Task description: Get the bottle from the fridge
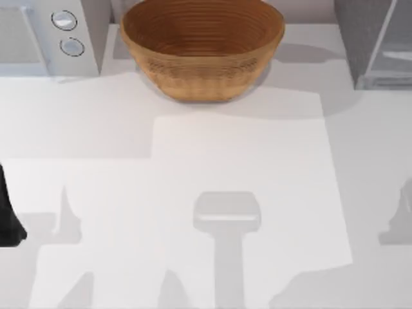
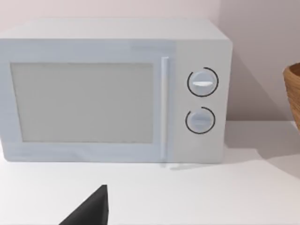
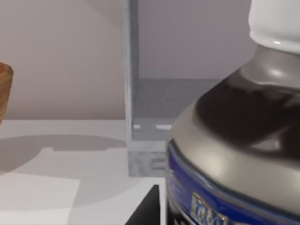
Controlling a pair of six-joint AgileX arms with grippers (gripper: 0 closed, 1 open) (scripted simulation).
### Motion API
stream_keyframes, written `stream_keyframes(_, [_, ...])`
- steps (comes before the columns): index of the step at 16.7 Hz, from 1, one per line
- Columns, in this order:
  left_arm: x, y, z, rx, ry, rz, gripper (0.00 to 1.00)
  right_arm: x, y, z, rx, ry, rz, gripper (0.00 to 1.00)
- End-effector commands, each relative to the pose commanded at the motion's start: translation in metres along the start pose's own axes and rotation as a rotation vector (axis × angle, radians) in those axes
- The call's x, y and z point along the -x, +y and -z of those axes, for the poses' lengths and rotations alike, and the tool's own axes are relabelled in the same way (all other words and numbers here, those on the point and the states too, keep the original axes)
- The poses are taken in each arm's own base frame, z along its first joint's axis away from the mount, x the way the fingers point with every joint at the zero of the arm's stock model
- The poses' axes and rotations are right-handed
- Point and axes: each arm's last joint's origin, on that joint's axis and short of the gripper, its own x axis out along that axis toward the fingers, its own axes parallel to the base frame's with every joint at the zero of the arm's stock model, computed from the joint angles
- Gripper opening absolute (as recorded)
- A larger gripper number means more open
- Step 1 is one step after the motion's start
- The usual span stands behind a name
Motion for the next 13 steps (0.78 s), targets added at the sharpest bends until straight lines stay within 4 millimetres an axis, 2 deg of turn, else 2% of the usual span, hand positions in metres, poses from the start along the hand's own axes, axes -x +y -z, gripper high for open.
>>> stream_keyframes(3, [0.000,0.000,0.000,0.000,0.000,0.000,1.00,-0.002,0.005,-0.015,-0.015,-0.034,-0.003,0.00])
stream_keyframes(7, [0.000,0.000,0.000,0.000,0.000,0.000,1.00,-0.014,0.023,-0.051,-0.066,-0.072,-0.015,0.00])
stream_keyframes(10, [0.000,0.000,0.000,0.000,0.000,0.000,1.00,-0.038,0.051,-0.071,-0.095,-0.034,-0.023,0.00])
stream_keyframes(13, [0.000,0.000,0.000,0.000,0.000,0.000,1.00,-0.066,0.097,-0.074,-0.082,0.037,-0.025,0.00])
